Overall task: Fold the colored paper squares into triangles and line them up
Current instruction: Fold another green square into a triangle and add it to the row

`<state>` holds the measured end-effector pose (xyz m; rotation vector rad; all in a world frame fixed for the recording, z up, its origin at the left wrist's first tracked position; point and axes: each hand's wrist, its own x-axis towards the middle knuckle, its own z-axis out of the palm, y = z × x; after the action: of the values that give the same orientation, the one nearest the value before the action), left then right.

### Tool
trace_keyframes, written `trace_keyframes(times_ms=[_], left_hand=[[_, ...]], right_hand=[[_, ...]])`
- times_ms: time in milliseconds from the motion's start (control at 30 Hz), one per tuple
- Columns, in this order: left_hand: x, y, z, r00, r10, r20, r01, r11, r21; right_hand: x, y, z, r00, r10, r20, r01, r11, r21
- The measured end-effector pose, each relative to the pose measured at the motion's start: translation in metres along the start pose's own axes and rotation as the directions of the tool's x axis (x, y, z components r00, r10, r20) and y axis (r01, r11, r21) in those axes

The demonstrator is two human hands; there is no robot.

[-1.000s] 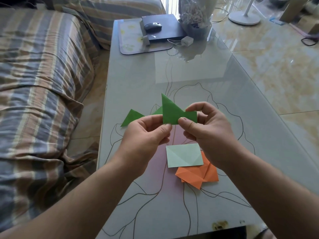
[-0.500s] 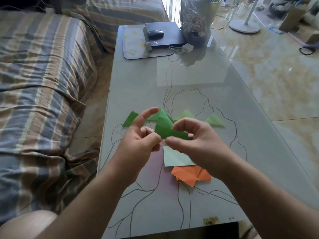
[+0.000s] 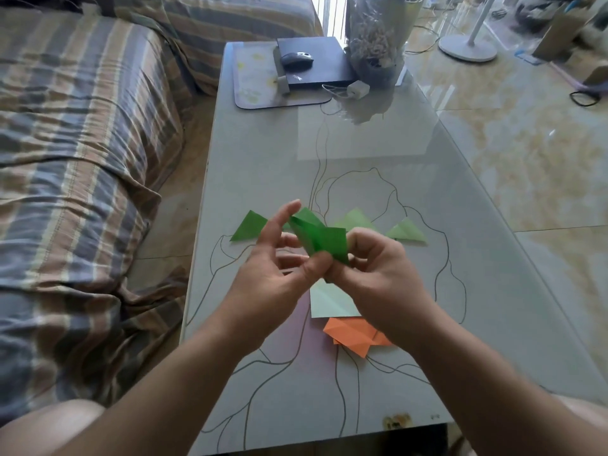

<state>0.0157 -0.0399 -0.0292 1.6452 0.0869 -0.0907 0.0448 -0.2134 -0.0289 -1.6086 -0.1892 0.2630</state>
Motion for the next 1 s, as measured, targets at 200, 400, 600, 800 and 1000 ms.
trace_keyframes(times_ms=[200, 400, 600, 800, 1000], left_hand=[[0.005, -0.006, 0.016, 0.998, -0.049, -0.044, 0.033, 0.954, -0.299], [0.007, -0.004, 0.011, 0.995, 0.017, -0.101, -0.036, 0.98, -0.194], [0.007, 0.005, -0.001, 0.984, 0.164, -0.068, -0.14, 0.952, 0.273], [0.019, 0.008, -0.012, 0.997, -0.075, -0.019, 0.071, 0.986, -0.149], [0.024, 0.011, -0.021, 0.99, -0.123, 0.071, 0.135, 0.97, -0.2]], right_hand=[[0.003, -0.002, 0.009, 0.999, 0.05, -0.013, -0.044, 0.957, 0.288], [0.005, 0.007, 0.009, 0.987, 0.143, -0.079, -0.125, 0.971, 0.202], [0.013, 0.009, 0.001, 0.98, 0.127, -0.153, -0.11, 0.987, 0.12], [0.019, 0.006, -0.014, 1.0, 0.008, -0.013, -0.006, 0.993, 0.122], [0.015, 0.001, -0.027, 0.965, 0.084, 0.249, -0.089, 0.996, 0.01]])
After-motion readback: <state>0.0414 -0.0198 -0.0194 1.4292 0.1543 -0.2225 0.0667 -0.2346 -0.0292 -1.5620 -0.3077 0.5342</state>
